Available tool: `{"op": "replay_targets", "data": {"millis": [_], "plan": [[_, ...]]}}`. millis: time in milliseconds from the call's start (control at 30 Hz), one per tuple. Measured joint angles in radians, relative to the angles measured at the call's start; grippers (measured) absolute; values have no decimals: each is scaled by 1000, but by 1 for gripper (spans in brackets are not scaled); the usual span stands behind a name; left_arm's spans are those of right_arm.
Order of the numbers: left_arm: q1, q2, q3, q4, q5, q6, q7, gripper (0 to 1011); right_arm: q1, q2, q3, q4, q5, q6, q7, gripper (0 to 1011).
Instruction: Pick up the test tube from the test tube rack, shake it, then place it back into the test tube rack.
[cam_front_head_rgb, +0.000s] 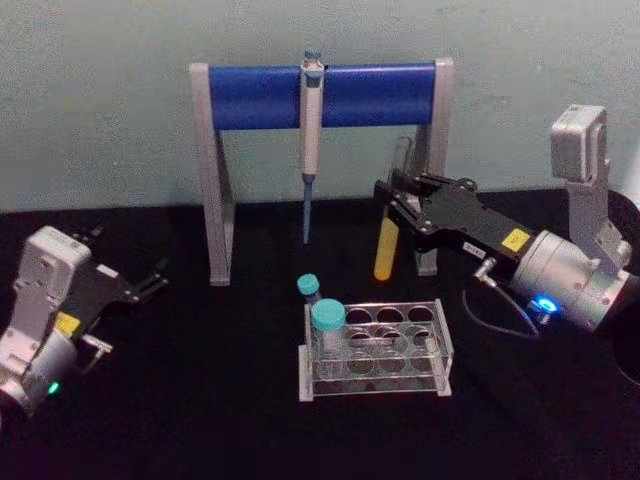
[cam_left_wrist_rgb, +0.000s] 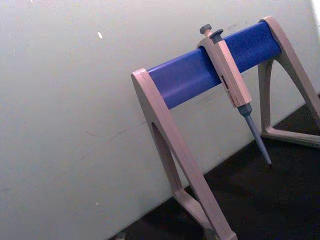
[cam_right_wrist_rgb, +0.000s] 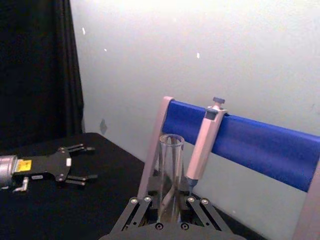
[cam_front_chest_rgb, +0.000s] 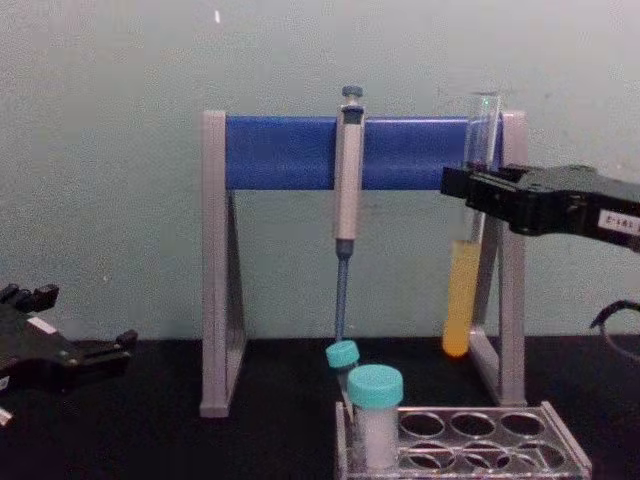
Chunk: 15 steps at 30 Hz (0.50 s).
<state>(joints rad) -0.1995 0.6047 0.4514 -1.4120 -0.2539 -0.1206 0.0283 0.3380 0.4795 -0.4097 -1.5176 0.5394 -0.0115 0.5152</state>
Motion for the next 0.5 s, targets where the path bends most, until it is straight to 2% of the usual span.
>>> {"op": "replay_targets", "data": {"millis": [233,500], "plan": [[0,0,0,0,0,0,0,1001,-20,17,22,-20,-14,4,-24,233],[0,0,0,0,0,0,0,1001,-80,58,57,-82,-21,28,-44,233]]}}
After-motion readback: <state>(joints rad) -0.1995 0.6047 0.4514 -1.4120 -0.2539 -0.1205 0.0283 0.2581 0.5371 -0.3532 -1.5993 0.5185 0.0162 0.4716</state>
